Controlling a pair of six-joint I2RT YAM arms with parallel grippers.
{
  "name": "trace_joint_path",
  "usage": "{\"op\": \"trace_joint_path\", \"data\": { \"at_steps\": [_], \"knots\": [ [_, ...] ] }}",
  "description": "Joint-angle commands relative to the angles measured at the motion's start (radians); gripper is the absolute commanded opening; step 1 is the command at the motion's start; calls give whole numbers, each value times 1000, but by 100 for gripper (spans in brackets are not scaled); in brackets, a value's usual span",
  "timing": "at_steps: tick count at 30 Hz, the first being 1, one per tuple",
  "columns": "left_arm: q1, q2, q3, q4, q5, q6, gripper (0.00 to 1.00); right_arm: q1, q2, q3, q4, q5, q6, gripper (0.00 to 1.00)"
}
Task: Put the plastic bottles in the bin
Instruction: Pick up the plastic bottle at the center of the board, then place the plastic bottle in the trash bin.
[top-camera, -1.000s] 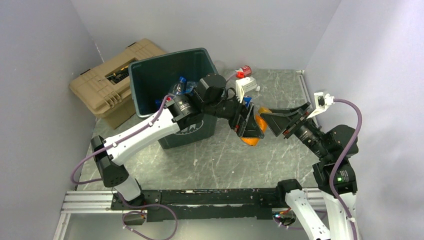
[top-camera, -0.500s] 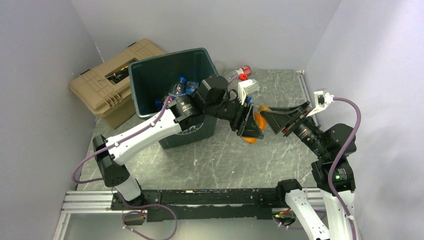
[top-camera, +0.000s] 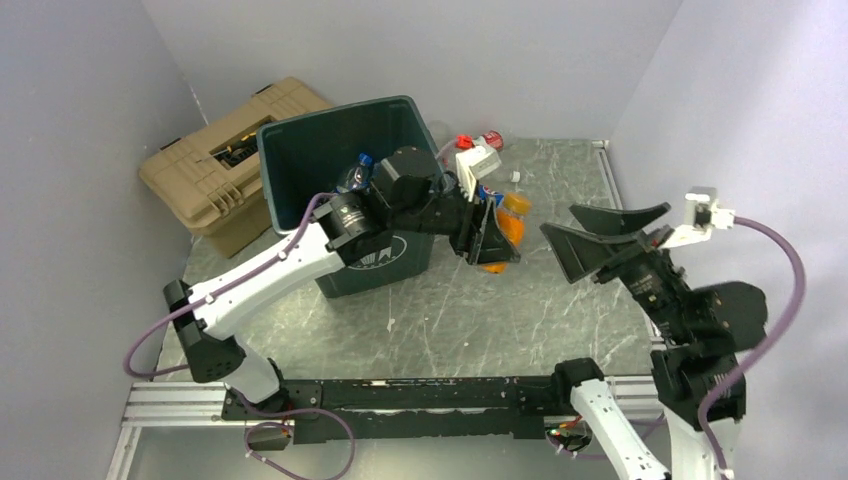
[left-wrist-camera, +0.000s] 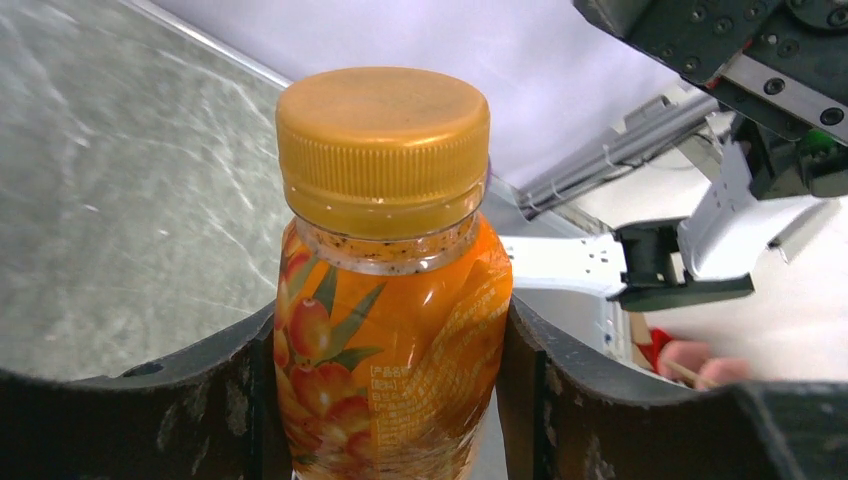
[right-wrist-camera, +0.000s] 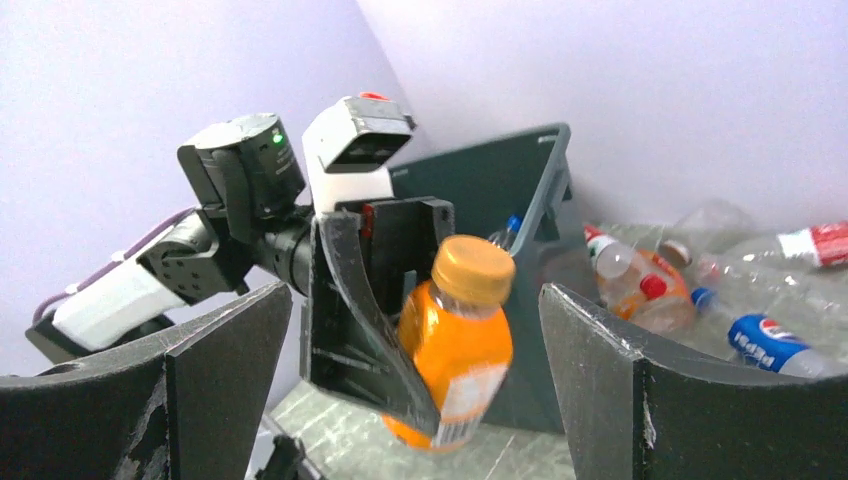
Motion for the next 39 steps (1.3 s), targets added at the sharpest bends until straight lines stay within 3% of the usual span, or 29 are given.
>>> {"op": "trace_joint_path", "data": {
  "at_steps": [1,5,10,14,18,23,31,34,39],
  "knots": [
    [36,-110,99,-44,-185,94,0,15,-53,52,-17,149,-8,100],
    [74,-217,148,-104,-489,226,0,23,-98,2,-67,289,-41,100],
    [79,-300,153,-119,-884,441,0,23,-169,-183,-47,373,-29,100],
    [100,-309,121,-118,-1082,587,0,23,-195,-302,-25,391,-9,100],
    [197,-288,79,-158,-1010,528,0,24,-211,-390,-14,435,-2,100],
    [433,-248,73,-204,-777,337,0,36,-206,-459,-4,441,18,100],
    [541,-192,74,-217,-691,279,0,53,-203,-502,-31,538,39,100],
    [578,-200,39,-189,-643,244,0,57,-197,-524,-51,626,142,100],
    [598,-181,21,-178,-601,222,0,57,-156,-538,-59,632,200,100]
  ]
}}
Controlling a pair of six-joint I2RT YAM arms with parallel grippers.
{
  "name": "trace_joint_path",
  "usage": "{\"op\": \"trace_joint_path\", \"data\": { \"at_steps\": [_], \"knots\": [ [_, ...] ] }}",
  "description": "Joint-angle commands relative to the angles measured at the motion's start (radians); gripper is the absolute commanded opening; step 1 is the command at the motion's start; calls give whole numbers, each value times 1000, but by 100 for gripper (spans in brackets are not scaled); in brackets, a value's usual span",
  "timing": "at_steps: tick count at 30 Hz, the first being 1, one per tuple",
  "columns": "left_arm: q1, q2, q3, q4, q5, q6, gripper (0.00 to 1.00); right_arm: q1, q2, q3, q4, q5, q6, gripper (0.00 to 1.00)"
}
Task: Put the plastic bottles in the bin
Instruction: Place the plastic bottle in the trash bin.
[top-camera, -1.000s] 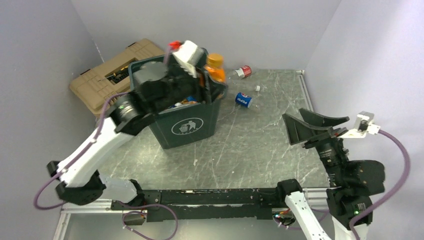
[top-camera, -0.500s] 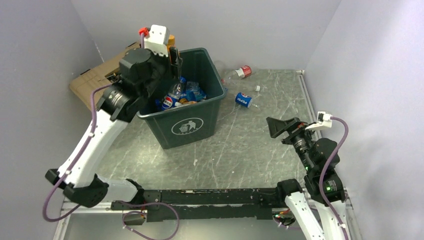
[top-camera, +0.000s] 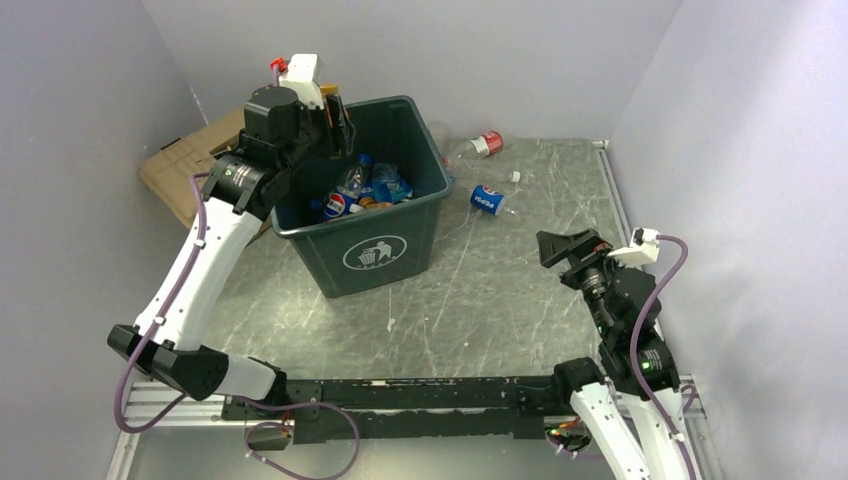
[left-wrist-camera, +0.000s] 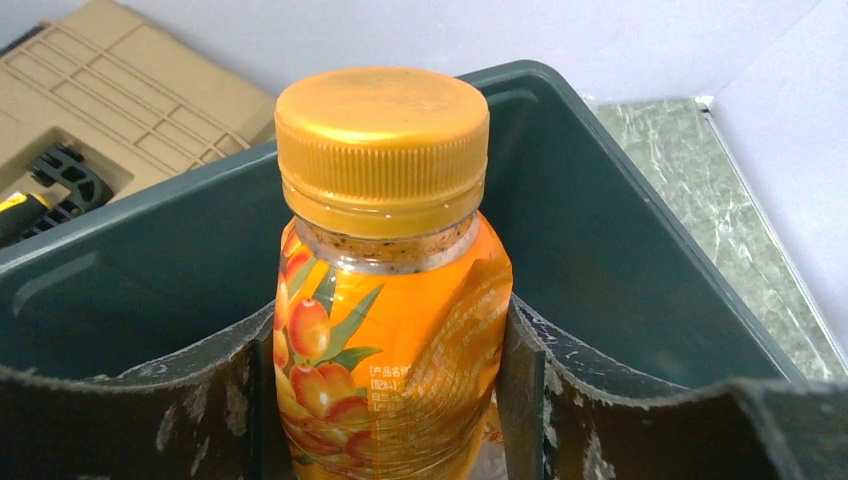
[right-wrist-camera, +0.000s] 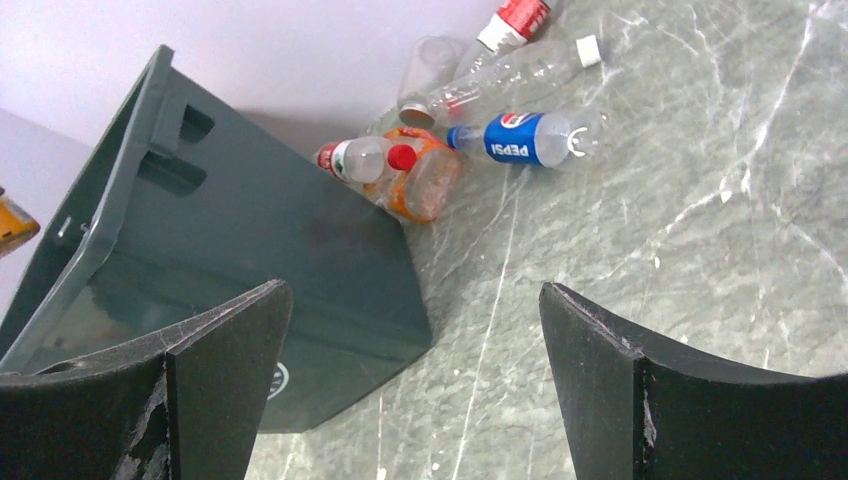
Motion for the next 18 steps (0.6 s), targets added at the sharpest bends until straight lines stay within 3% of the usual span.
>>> {"op": "trace_joint_path", "data": {
  "at_steps": [1,5,13,16,18],
  "knots": [
    [9,0,-2,38,67,-42,0,6,35,-13,-3,65,73,100],
    [15,-1,-26,33,115,-58,9,6,35,-44,-13,113,68,100],
    [15,-33,-55,46,193,-83,53,6,-14,-85,-8,138,31,100],
    [15,-45,-45,41,191,-84,78,6,-19,-82,-13,141,23,100],
    [15,-58,-42,42,188,-90,87,6,-14,-80,-13,133,17,100]
  ]
}}
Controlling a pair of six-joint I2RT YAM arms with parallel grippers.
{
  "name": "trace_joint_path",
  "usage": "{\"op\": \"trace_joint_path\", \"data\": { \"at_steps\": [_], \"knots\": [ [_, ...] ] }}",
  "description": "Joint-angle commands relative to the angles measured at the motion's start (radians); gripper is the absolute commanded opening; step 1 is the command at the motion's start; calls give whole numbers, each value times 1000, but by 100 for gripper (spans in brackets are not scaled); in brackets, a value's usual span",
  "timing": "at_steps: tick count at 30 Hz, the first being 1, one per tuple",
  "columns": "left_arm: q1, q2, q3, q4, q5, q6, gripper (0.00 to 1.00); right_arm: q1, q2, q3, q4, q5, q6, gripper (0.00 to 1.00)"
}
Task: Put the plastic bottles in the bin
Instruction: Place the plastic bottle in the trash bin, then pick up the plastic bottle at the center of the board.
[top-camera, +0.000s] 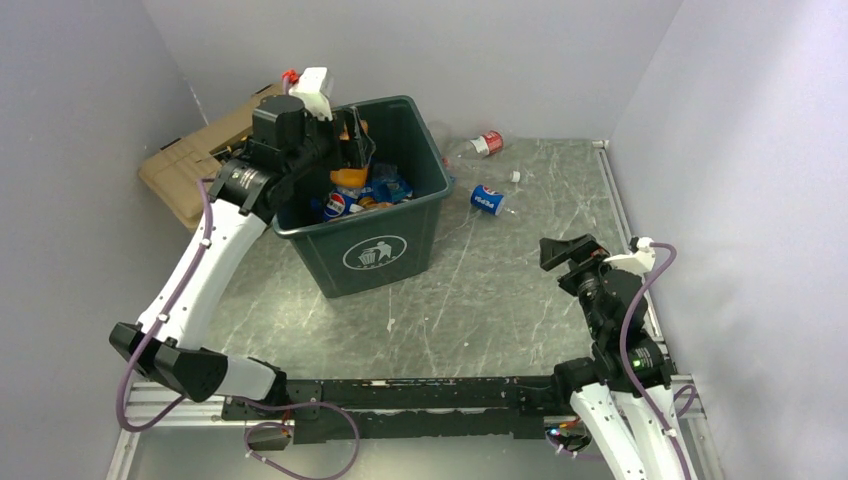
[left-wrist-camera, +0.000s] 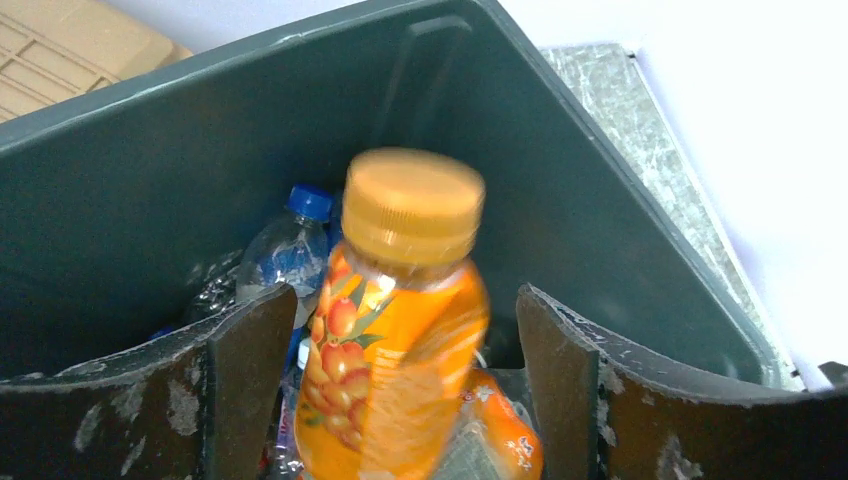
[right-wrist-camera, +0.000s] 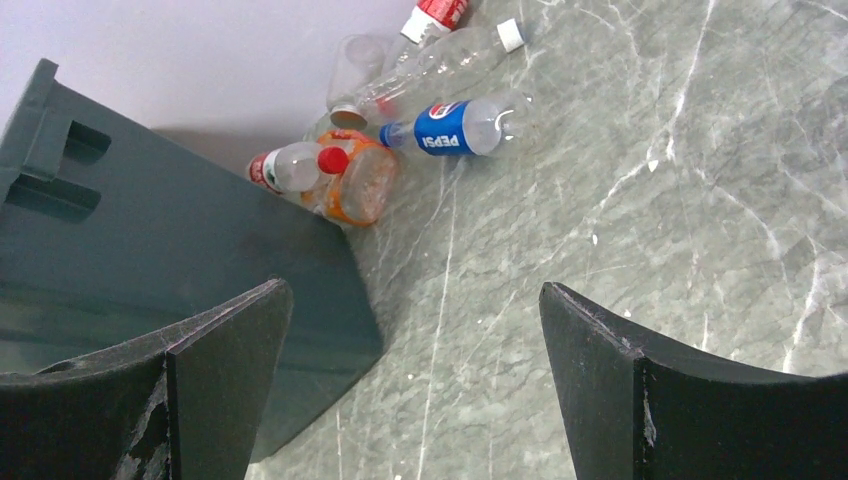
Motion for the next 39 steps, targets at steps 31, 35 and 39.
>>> {"op": "trace_joint_path", "data": {
  "at_steps": [31,35,39],
  "knots": [
    [4,-702,-374,90,-19,-270,99,-2,666,-35,605,-4,192,94],
    [4,-735,-368,53,-28,-262,99,-71,808,29,636,-2,165,96],
    [4,-761,-360,29,-28,-237,99,-126,976,159,653,-3,75,94]
  ]
}}
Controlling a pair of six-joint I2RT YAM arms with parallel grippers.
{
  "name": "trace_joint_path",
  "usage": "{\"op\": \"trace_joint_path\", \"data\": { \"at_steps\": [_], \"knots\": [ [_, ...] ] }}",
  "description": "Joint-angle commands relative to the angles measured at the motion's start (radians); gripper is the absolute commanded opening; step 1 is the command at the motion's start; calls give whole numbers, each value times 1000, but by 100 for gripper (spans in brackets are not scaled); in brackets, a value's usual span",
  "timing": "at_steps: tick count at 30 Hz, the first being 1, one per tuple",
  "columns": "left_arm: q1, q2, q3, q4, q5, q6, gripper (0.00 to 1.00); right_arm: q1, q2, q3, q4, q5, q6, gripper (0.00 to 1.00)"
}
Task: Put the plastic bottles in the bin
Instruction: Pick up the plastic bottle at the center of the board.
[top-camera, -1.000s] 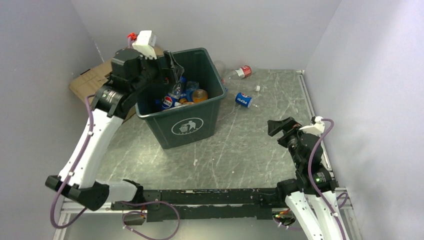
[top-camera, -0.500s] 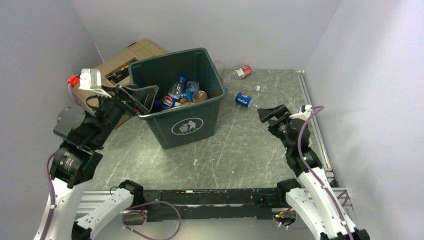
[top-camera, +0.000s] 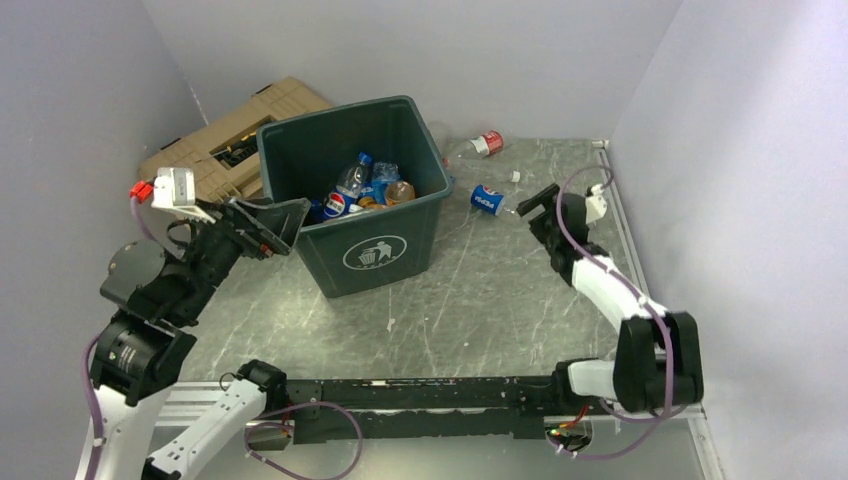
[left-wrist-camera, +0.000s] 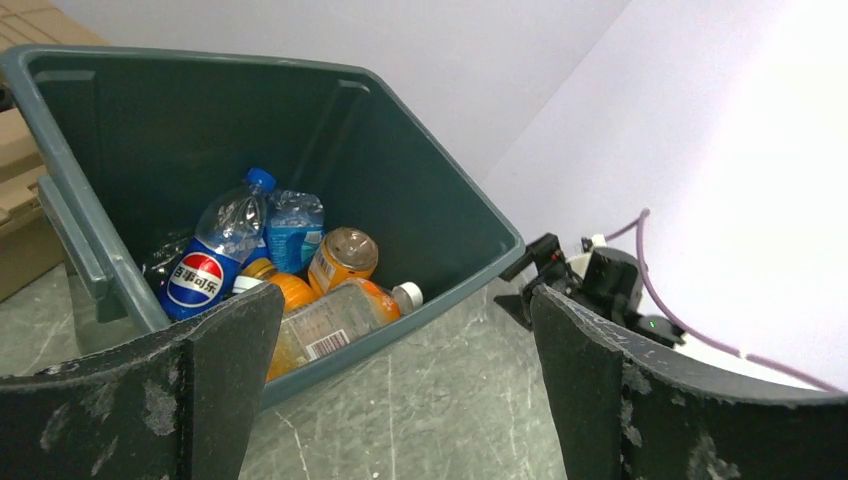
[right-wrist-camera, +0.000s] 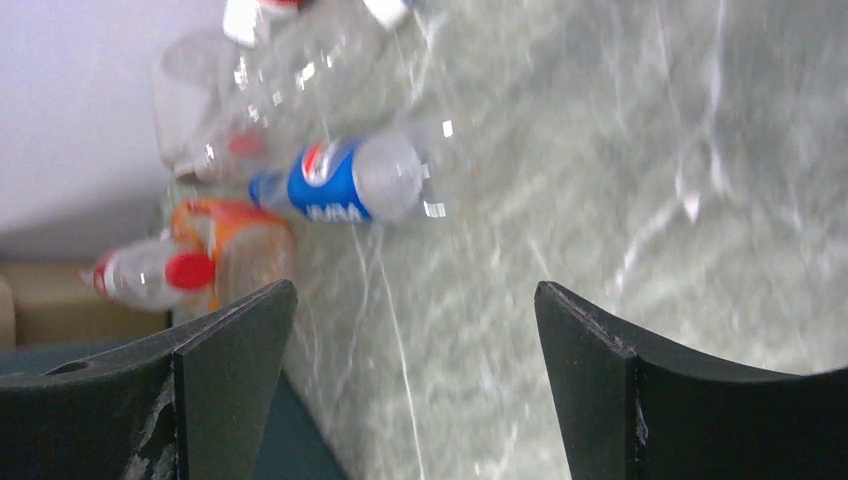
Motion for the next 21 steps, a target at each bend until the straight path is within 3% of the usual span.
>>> {"op": "trace_joint_path", "data": {
  "at_steps": [1,5,10,14,21],
  "knots": [
    [3,-26,22,-18,-7,18,99,-46,157,188,121,8,-142,94],
    [3,-14,38,-53,1,39,99,-63,405,434,52,-94,-320,94],
    [3,-24,29,-63,-6,56,99,-90,589,592,6,-172,-372,95],
    [3,-21,37,-78,5,65,99,-96,693,666,15,-314,-422,94],
    [3,-19,29,-68,32,56,99,-72,734,675,14,-396,-467,94]
  ]
}}
